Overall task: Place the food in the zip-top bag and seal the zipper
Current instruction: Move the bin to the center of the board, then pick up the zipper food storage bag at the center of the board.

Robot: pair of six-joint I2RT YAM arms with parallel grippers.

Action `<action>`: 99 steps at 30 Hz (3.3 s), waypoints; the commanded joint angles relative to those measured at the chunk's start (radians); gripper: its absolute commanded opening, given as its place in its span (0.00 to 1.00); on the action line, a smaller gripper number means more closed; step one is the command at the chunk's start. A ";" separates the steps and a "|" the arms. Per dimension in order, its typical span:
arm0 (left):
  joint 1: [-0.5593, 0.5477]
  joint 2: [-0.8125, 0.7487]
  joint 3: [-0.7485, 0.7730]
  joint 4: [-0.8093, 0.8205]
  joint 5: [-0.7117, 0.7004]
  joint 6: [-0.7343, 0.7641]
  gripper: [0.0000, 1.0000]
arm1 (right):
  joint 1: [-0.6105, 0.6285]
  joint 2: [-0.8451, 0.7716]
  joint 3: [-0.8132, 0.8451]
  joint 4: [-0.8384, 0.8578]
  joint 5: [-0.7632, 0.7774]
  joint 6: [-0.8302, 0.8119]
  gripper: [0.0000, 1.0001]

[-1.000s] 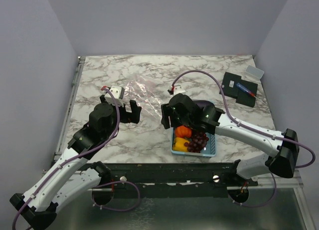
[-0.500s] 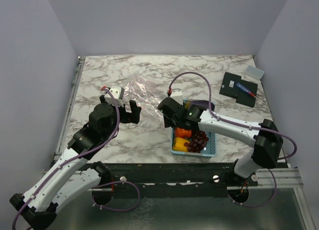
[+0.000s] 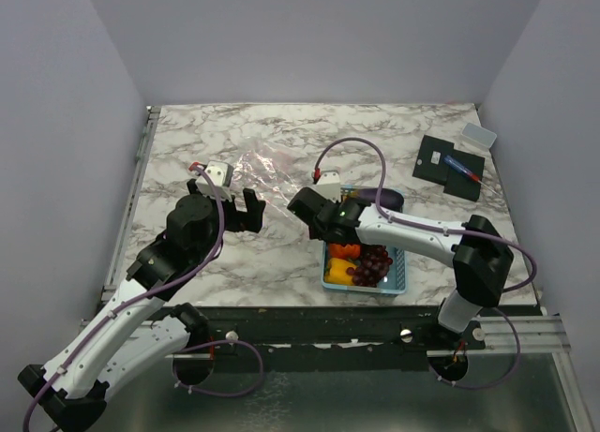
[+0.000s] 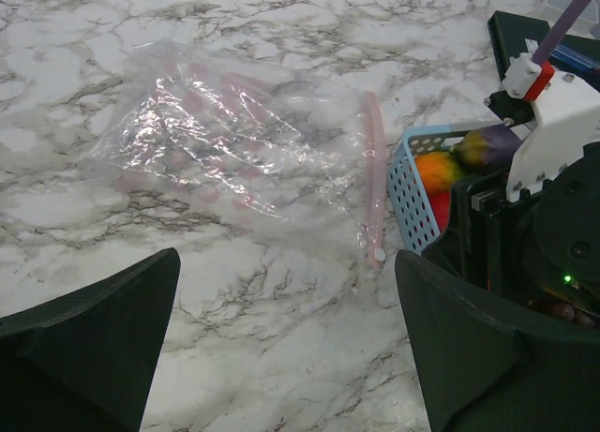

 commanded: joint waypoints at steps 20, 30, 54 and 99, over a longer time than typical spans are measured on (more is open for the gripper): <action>0.004 -0.017 -0.013 -0.003 0.018 0.003 0.99 | -0.009 0.076 0.005 -0.003 0.080 0.041 0.07; 0.004 -0.010 -0.014 -0.003 0.016 0.003 0.99 | -0.055 0.005 -0.061 -0.005 0.120 0.021 0.01; 0.005 0.015 -0.014 -0.004 0.004 0.006 0.99 | -0.183 -0.175 -0.251 0.181 -0.037 -0.433 0.01; 0.006 0.005 -0.010 -0.010 0.002 0.003 0.99 | -0.200 -0.212 -0.081 0.253 -0.331 -0.120 0.66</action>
